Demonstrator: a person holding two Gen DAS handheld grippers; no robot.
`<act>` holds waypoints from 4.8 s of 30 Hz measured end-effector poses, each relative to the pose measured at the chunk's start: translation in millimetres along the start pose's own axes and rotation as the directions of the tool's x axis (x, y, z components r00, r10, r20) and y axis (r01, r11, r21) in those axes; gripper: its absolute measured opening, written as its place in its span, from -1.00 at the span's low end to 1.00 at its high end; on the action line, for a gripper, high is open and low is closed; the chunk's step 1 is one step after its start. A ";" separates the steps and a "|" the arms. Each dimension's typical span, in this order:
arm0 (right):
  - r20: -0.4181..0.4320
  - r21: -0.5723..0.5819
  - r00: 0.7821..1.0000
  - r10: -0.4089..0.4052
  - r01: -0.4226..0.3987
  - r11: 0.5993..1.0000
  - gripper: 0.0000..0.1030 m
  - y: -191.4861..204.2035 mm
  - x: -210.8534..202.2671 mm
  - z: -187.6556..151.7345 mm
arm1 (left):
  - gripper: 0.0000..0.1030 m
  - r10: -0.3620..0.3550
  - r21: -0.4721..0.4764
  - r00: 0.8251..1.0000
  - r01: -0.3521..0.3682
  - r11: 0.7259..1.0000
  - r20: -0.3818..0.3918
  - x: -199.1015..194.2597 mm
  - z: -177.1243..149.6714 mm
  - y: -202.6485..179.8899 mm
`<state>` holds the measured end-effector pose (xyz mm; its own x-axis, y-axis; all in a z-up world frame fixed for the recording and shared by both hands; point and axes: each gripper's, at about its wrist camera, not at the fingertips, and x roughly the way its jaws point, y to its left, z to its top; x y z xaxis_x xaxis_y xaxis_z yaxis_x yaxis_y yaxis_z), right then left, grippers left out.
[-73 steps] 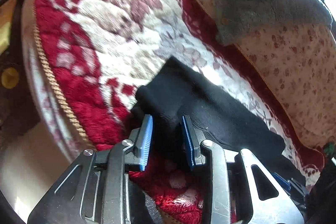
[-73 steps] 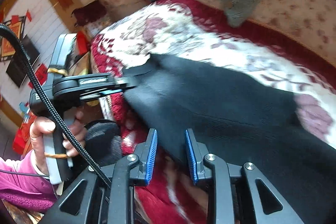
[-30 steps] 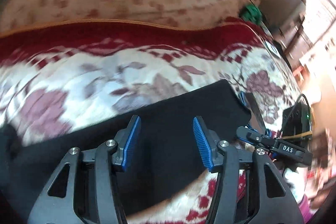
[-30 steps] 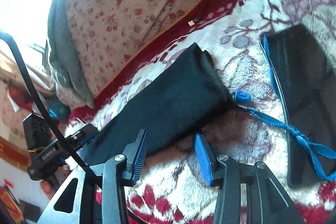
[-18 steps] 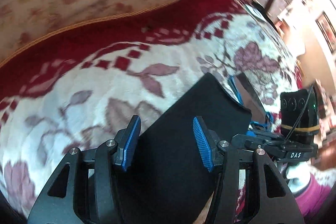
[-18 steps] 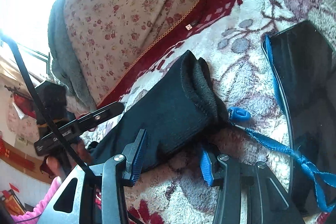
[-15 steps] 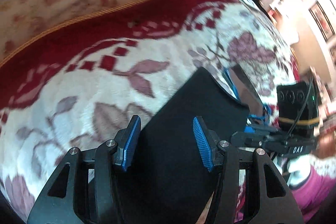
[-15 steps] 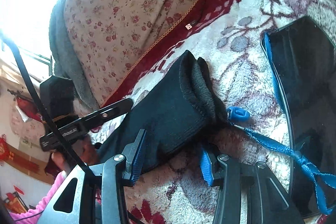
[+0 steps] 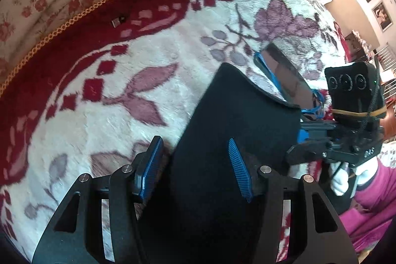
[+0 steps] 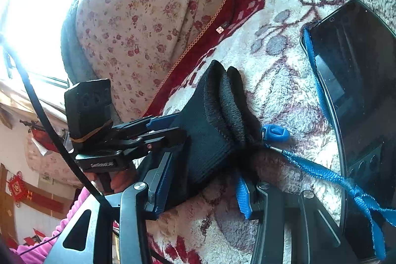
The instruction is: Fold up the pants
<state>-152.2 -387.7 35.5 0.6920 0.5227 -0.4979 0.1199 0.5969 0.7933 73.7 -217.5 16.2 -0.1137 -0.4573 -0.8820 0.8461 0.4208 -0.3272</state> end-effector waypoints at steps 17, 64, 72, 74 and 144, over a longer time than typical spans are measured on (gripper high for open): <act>0.007 -0.012 1.000 0.016 -0.016 1.000 -0.74 -3.2 3.5 2.9 | -0.66 -0.016 0.029 0.995 0.013 0.999 0.100 1.3 -5.1 -1.7; -0.435 -0.503 0.901 0.007 -0.250 0.827 -0.21 212.3 180.3 -112.0 | -0.31 0.403 -0.600 0.835 -0.113 0.792 0.375 -203.6 -298.1 53.1; -0.182 -0.455 0.981 -0.066 -0.024 0.890 -0.17 164.2 120.9 -65.2 | -0.16 0.400 -0.639 0.849 -0.100 0.763 0.345 -182.0 -304.3 28.1; -0.183 -0.415 0.981 -0.064 -0.019 0.910 -0.08 150.7 120.2 -56.7 | -0.16 0.388 -0.659 0.855 -0.076 0.749 0.343 -172.6 -304.7 26.3; -0.160 -0.686 0.960 -0.230 0.059 0.725 -0.02 238.4 167.4 -135.1 | -0.05 0.663 -0.896 0.731 -0.173 0.410 0.163 -187.7 -374.3 -15.2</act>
<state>-104.0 -75.7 94.0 0.5231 0.4618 -0.7163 -0.3604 0.8815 0.3051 -112.8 155.2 59.7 0.5625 -0.1826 -0.8064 -0.1000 0.9531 -0.2856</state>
